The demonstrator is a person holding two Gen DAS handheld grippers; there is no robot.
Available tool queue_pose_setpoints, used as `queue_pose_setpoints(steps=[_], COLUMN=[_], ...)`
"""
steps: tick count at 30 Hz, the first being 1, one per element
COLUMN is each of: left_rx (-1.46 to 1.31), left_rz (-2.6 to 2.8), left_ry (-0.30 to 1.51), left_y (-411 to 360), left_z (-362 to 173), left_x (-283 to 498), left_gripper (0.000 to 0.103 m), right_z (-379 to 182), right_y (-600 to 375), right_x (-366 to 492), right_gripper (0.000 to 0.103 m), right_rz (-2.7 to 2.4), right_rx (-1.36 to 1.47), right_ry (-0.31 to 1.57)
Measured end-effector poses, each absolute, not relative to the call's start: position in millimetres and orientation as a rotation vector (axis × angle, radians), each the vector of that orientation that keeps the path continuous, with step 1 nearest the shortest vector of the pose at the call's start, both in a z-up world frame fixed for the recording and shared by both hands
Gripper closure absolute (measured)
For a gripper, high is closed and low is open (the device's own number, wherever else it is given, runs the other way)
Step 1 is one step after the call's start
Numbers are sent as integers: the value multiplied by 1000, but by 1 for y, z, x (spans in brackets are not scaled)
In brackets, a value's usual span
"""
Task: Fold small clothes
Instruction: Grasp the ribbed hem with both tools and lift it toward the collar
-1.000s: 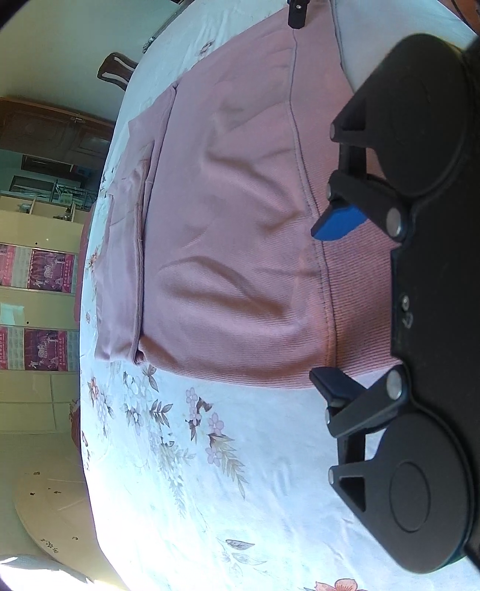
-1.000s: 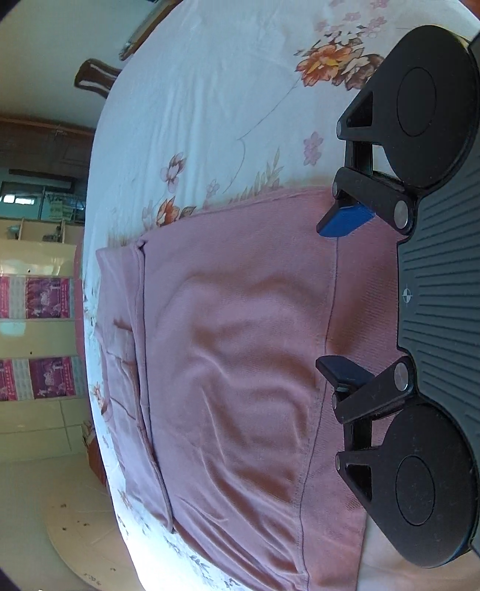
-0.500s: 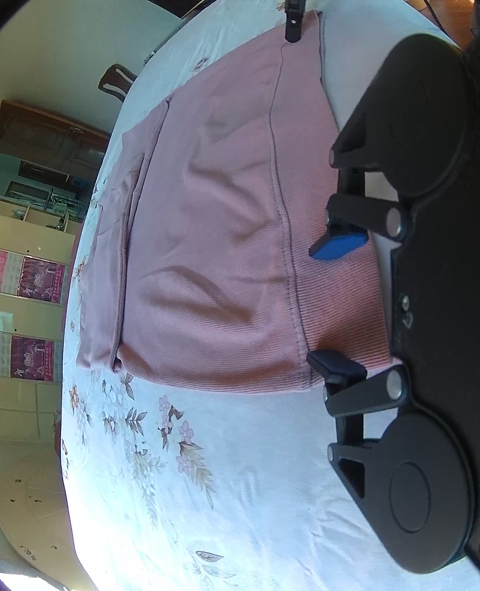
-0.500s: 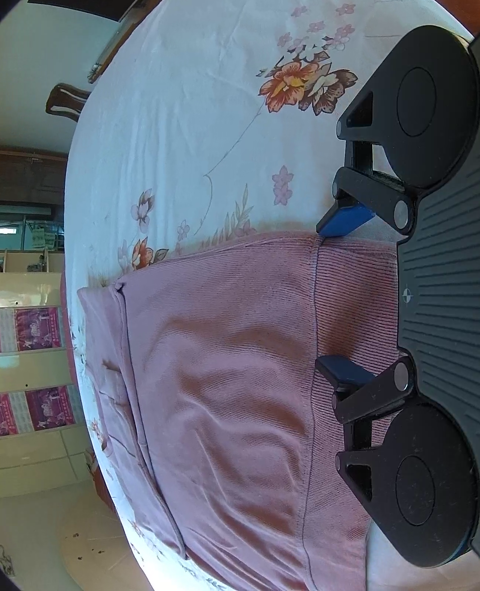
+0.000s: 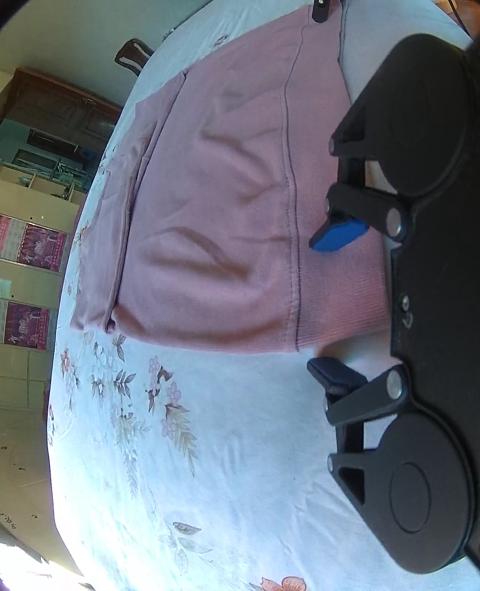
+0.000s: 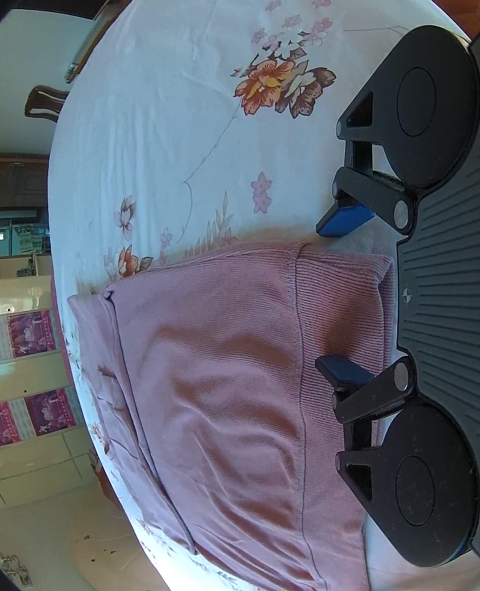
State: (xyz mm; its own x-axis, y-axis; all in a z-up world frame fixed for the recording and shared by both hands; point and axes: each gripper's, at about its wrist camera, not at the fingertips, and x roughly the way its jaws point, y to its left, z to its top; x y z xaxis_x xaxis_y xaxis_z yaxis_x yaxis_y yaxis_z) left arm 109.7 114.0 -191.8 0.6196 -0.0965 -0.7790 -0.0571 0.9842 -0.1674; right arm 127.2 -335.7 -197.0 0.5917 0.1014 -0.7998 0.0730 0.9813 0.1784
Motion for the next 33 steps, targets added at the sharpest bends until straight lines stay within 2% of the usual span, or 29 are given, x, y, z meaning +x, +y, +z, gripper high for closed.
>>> queue_pose_setpoints(steps=[1,5,6,7,9,20,33], left_rx=[-188,-245,-277,-307,-334,-362,-389], left_rz=[-32,-59,-74,-86,-110,-179,-103], left_ry=[908,934,946,957,953,738,560], left_y=[113,113,115,116,117,106,105], left_z=[-191,-189,-189,-189,-186,-129,-100], left_x=[110,115,118,121,126,176,314], left_gripper=[61,78,90,91,93,95,95], right_z=[-197,-197,-197,-195,-193,-145,-113], right_y=[-334,-325,-323,-324,-329,-332,-348], right_x=[127,128,129,129,133,167,333], right_gripper=[33,34,48,66,93,93,93], right_rz=[21,47,53,58,93,178,200], right_rx=[198,174,172,181,251,312,412], right_ry=[942,957,959,956,963,800,646])
